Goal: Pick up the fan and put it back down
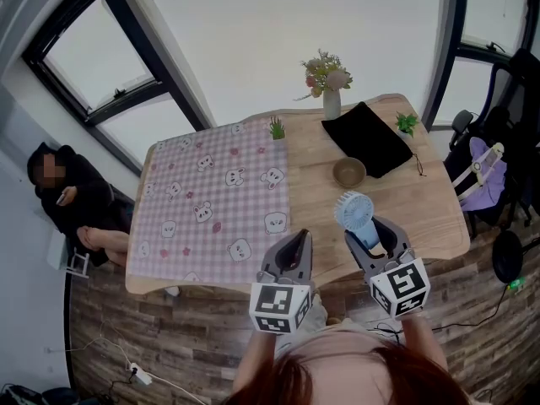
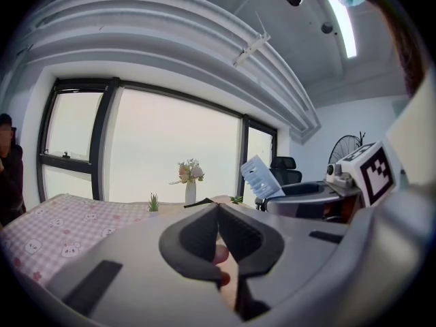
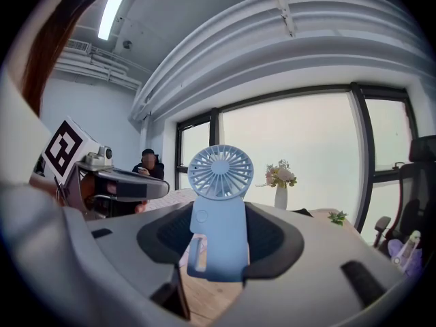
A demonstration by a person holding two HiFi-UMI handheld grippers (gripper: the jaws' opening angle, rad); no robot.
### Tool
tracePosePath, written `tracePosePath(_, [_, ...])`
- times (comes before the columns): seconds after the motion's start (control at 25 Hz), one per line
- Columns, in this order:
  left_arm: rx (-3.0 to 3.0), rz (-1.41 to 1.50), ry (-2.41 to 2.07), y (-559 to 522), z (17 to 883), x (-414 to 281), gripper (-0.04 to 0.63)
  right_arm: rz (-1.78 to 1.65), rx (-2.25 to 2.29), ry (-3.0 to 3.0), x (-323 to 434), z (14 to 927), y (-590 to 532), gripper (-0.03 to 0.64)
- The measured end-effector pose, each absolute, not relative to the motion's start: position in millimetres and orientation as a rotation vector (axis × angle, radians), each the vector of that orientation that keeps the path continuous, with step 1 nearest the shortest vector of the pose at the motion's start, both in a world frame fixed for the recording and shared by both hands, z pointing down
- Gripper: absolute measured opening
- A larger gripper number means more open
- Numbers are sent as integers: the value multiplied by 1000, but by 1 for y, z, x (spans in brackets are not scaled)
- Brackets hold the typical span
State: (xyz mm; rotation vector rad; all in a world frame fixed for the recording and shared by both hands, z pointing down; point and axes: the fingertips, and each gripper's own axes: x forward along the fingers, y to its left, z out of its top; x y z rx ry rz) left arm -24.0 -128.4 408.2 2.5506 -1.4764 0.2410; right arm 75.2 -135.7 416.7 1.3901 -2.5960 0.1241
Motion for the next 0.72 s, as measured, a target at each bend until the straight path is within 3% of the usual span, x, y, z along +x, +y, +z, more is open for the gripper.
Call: tracePosePath(0.72, [2548, 266, -1435, -153, 418, -44, 11, 209, 1372, -2458, 63, 476, -161, 215])
